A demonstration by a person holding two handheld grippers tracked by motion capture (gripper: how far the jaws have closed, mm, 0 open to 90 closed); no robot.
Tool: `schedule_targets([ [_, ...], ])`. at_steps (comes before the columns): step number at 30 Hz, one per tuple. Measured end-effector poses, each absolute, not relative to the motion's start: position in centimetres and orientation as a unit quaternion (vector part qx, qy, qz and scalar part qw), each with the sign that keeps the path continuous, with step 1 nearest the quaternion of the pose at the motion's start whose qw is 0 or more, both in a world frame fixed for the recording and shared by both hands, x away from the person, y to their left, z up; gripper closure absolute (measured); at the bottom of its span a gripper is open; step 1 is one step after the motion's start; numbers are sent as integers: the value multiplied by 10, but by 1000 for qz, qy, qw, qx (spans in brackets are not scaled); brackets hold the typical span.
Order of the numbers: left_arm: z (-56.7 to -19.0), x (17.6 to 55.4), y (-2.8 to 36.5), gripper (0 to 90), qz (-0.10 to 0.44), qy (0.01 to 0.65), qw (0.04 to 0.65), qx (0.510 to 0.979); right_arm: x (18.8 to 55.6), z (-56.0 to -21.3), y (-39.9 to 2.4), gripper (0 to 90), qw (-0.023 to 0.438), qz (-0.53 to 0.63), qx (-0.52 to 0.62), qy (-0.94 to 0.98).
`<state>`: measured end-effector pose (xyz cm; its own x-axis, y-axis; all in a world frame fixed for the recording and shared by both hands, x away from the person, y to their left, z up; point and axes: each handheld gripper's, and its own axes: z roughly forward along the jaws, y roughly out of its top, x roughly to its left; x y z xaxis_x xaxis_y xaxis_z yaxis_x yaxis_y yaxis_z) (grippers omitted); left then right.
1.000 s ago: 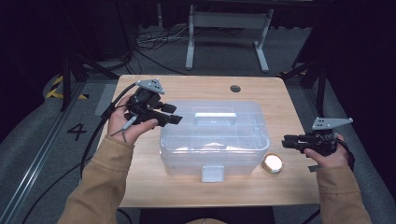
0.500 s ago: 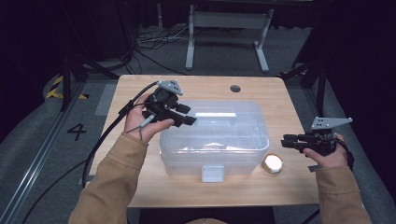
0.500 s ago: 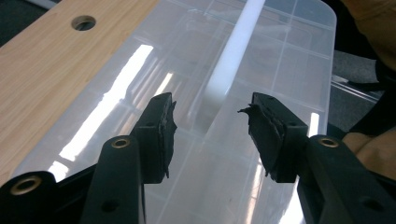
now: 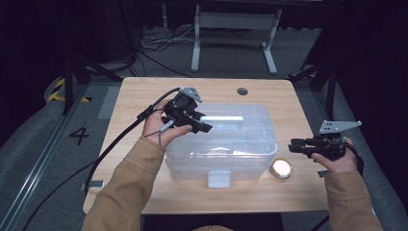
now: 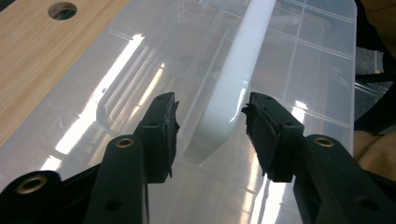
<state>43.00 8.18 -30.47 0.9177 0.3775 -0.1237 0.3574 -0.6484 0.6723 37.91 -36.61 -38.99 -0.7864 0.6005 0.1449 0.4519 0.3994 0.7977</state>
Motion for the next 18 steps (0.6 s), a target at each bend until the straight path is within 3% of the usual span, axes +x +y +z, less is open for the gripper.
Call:
schedule_targets([
  [6,-303,429,81,713,22,210,360,909,379,-390,-364,679,82,446,313,834],
  [18,-299,432,81,744,31,222,353,908,377,-385,-359,674,78,453,303,835],
])
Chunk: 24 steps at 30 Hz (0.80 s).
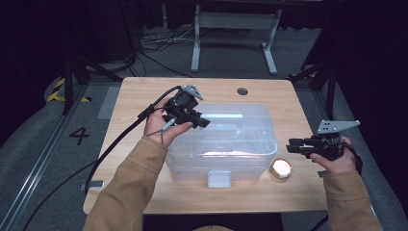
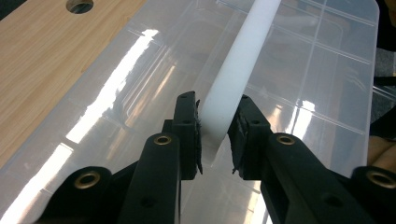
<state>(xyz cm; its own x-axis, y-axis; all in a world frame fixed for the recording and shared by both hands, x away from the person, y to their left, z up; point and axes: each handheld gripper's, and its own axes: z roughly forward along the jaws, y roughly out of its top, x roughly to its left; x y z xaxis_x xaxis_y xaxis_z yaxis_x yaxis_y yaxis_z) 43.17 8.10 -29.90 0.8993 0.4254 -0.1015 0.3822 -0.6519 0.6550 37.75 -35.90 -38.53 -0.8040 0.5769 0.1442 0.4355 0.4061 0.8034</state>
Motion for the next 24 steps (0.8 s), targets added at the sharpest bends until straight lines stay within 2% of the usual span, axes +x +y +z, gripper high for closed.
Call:
schedule_targets([
  [11,-290,437,80,742,44,225,347,909,374,-379,-351,669,76,462,287,836],
  [24,-280,451,81,738,35,236,352,905,375,-379,-349,667,64,471,281,834],
])
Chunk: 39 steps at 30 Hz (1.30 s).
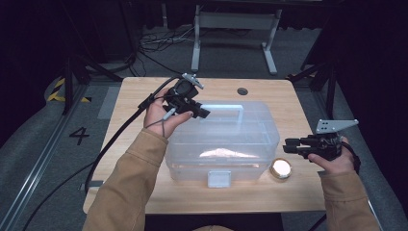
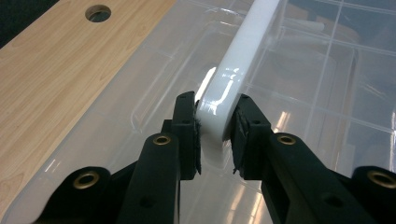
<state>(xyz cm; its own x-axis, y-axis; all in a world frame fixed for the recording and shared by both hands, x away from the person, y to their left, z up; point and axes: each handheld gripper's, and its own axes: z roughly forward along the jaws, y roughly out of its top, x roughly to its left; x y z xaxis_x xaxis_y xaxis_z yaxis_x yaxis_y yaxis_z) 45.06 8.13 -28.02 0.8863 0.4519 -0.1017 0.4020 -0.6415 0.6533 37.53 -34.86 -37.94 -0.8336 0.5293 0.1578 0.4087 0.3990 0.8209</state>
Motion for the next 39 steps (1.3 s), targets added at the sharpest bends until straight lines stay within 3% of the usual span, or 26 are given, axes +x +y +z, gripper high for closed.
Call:
schedule_targets([
  [10,-275,461,82,734,26,247,356,901,378,-387,-345,668,47,470,274,838],
  [16,-269,463,81,731,35,249,350,902,378,-390,-336,836,9,467,231,853],
  [23,-268,464,81,730,35,249,349,903,376,-389,-325,897,-4,472,204,857],
  [37,-267,462,82,726,29,244,343,907,375,-388,-322,900,-7,485,193,853],
  [39,-265,461,84,644,25,243,350,904,375,-389,-322,900,-3,484,195,853],
])
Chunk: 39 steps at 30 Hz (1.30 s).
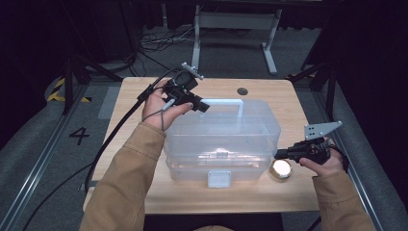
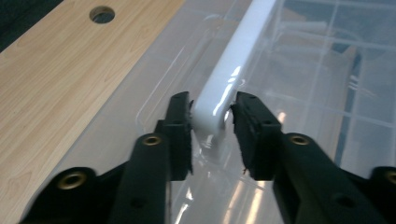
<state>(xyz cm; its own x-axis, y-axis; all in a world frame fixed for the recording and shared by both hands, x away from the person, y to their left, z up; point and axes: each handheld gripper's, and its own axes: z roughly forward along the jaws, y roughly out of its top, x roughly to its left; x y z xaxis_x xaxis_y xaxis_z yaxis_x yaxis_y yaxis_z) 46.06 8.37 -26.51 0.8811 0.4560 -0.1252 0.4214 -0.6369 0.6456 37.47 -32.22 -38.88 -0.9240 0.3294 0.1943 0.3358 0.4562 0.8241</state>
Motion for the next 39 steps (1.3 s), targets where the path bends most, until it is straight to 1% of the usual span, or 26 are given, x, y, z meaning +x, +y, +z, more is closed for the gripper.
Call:
schedule_targets([
  [1,-263,459,86,644,20,241,358,902,375,-389,-322,900,3,-484,-195,-853],
  [2,-259,457,88,605,19,239,366,899,375,-389,-322,900,2,-486,-196,-852],
  [4,-256,453,90,573,28,239,367,898,375,-388,-322,900,0,-487,-197,-851],
  [7,-249,446,96,568,42,234,373,897,375,-388,-322,900,0,-487,-198,-851],
  [9,-247,442,98,636,45,228,378,896,374,-387,-322,900,-2,-491,-199,-848],
  [10,-244,439,100,636,47,222,384,895,375,-387,-322,900,-5,-495,-201,-845],
  [16,-232,420,107,715,39,200,408,890,374,-383,-320,900,-22,-509,-208,-835],
  [24,-226,400,112,752,40,192,407,892,375,-373,-323,900,-31,-540,-206,-816],
  [28,-219,387,118,812,39,187,415,889,378,-366,-318,900,-34,-548,-199,-812],
  [32,-218,377,120,847,43,185,411,892,380,-362,-314,900,-41,-547,-200,-812],
  [39,-222,363,118,846,52,190,387,901,384,-353,-312,900,-55,-563,-210,-797],
])
